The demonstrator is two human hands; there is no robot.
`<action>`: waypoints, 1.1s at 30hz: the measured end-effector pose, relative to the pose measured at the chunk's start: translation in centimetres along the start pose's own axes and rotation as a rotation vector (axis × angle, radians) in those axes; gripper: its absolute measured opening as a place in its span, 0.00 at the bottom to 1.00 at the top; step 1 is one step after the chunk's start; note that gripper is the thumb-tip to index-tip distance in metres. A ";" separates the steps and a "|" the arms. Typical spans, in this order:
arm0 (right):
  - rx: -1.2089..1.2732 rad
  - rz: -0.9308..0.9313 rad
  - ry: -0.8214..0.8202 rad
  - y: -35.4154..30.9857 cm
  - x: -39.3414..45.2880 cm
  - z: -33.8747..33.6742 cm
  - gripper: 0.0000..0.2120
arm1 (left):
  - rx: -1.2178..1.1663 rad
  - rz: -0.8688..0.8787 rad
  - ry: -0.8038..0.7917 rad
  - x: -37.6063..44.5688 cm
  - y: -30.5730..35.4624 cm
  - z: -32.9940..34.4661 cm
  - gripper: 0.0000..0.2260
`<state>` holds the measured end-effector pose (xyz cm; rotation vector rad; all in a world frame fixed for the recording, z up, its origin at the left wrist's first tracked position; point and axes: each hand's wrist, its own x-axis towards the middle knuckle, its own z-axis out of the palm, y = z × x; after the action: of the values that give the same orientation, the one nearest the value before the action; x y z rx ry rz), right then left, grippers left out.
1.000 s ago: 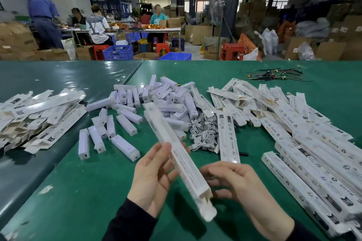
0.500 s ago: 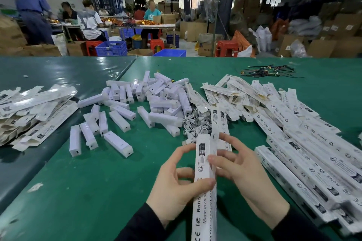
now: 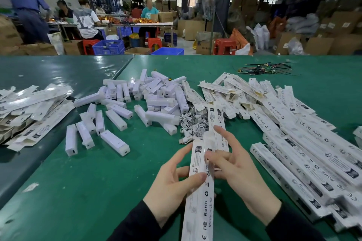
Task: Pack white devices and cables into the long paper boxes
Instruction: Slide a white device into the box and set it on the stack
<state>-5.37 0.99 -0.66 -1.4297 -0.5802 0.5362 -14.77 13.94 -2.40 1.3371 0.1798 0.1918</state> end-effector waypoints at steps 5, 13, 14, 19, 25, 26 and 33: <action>-0.022 -0.009 0.017 -0.1 0.0 0.2 0.23 | -0.081 -0.032 -0.034 0.0 0.2 -0.3 0.22; 0.004 0.000 -0.057 -0.8 -0.5 0.6 0.22 | -0.065 0.004 -0.094 0.0 0.0 -0.6 0.22; 0.007 -0.001 -0.062 -0.8 -0.5 0.6 0.22 | -0.089 -0.012 -0.102 0.0 0.1 -0.5 0.21; 0.003 -0.013 -0.064 -0.9 -0.5 0.4 0.16 | -0.124 -0.040 -0.108 -0.1 0.2 -0.6 0.21; -0.071 -0.063 -0.064 -0.8 -0.5 0.2 0.08 | -0.021 -0.011 -0.121 -0.3 0.2 -0.3 0.20; -0.069 -0.056 -0.064 -0.7 -0.5 0.2 0.09 | -0.014 -0.001 -0.119 -0.3 0.3 -0.2 0.19; -0.083 0.015 -0.151 -1.3 -0.4 -0.1 0.19 | 0.013 -0.022 -0.146 -0.6 0.9 -0.4 0.13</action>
<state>-5.57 0.52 0.62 -1.4811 -0.7196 0.6415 -15.47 14.37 -1.58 1.3562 0.0721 0.0741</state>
